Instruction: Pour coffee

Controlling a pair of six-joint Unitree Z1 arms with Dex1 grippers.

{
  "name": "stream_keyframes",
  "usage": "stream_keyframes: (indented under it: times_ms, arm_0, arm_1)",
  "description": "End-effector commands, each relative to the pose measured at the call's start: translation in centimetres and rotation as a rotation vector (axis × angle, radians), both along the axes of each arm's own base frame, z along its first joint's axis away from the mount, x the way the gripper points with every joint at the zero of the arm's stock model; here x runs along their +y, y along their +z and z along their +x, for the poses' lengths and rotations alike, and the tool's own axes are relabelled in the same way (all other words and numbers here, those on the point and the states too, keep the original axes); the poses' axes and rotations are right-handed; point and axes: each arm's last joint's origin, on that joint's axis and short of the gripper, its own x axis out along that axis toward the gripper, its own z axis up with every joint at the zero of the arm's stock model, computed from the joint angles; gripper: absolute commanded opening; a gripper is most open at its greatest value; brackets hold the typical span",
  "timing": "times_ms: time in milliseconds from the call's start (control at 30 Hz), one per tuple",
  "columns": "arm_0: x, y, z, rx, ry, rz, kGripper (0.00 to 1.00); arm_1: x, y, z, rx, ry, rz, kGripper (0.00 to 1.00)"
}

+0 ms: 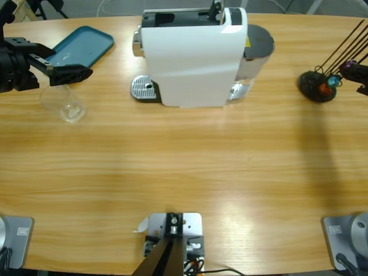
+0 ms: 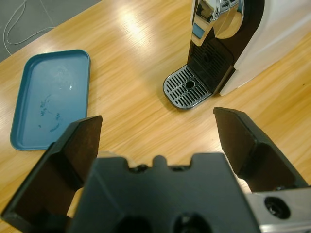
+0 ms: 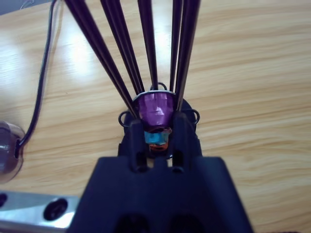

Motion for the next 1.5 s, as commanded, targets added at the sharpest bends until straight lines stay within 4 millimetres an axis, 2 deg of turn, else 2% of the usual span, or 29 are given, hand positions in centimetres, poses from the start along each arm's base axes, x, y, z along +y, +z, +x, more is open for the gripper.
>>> stream_keyframes:
  times_ms: [33, 467, 600, 733, 800, 867, 933, 1033, 1200, 1333, 1500]
  arm_0:
    - [-0.1, -1.7, 0.1, 0.048, -0.004, 0.021, 1.0]
    - [-0.3, -1.6, 0.1, 0.049, -0.007, 0.005, 1.0]
    - [-0.2, -1.8, 0.0, 0.053, -0.005, 0.008, 1.0]
    - [0.0, -1.4, 0.0, 0.026, 0.022, 0.011, 1.0]
    - [0.2, -1.1, 0.0, 0.011, 0.036, 0.011, 1.0]
    - [0.3, -1.0, -0.1, 0.006, 0.038, 0.008, 1.0]
    - [0.4, -0.9, -0.2, 0.004, 0.035, 0.002, 1.0]
    - [0.9, -1.0, -0.7, 0.004, 0.031, -0.002, 1.0]
    - [2.2, 0.1, -2.0, -0.031, 0.024, -0.049, 0.996]
    - [3.2, 1.7, -3.0, -0.074, 0.01, -0.113, 0.996]
    - [4.3, 1.1, -4.0, -0.067, 0.011, -0.106, 0.998]
  arm_1:
    - [-0.3, 2.8, -0.5, -0.055, -0.022, 0.0, 0.0]
    - [0.0, 7.8, -1.4, -0.147, -0.012, 0.004, 0.0]
    - [0.2, 9.9, -1.5, -0.185, -0.01, 0.003, 0.0]
    - [1.2, 12.0, -2.4, -0.217, 0.06, 0.016, 0.0]
    - [2.8, 12.4, -3.1, -0.214, 0.191, 0.027, 0.0]
    - [5.0, 12.3, -3.8, -0.186, 0.394, 0.032, 0.0]
    - [7.4, 11.3, -4.2, -0.113, 0.623, 0.024, 0.0]
    - [10.4, 10.1, -4.5, -0.036, 0.843, -0.041, 0.0]
    - [16.1, 11.6, -4.3, -0.027, 1.205, -0.156, 0.0]
    - [20.5, 13.1, -3.4, -0.032, 1.345, -0.177, 0.0]
    - [26.3, 13.9, -0.1, -0.045, 1.414, -0.239, 0.0]
